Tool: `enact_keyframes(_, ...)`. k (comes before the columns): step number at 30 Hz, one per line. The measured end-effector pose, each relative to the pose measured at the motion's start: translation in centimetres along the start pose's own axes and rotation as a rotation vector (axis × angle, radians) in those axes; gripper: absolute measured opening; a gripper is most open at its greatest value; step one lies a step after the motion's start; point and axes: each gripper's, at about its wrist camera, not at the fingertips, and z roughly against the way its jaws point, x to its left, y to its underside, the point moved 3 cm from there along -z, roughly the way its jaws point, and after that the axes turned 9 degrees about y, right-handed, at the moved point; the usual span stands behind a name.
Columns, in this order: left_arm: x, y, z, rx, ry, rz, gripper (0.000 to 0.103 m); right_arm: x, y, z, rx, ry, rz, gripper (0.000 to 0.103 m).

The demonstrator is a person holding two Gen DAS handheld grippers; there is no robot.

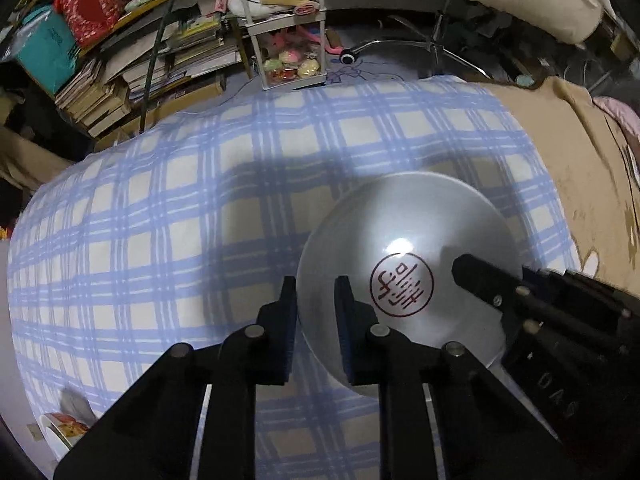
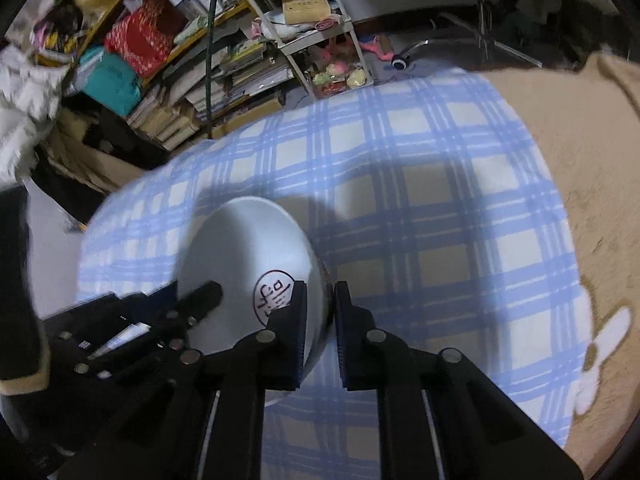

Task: Organize plates and bowls
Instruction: 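Carry the red-stamped bowl with both tools and lower it into the nested white bowls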

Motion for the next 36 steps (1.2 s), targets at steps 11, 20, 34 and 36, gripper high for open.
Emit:
enact_keyframes(11,1.7,1.5,4.6,-0.038,-0.031,0.006,0.018,2.5,0.7,1.7,-0.022,-0.053,0.062,0.015)
enact_keyframes(20,5.8,4.2,9.4,-0.091,-0.077,0.070,0.018,7.7,2.2,3.5,-0.057,-0.123,0.150,0.015)
enact_keyframes(34,13.3,11.3,16.5,-0.162,-0.174,0.200,0.018,18.2,6.9,6.0,-0.085,-0.193,0.345,0.015)
enact_keyframes(36,14.6,12.4,17.6,-0.171,-0.184,0.222,0.018,19.4,7.3,6.2,-0.086,-0.204,0.363,0.015)
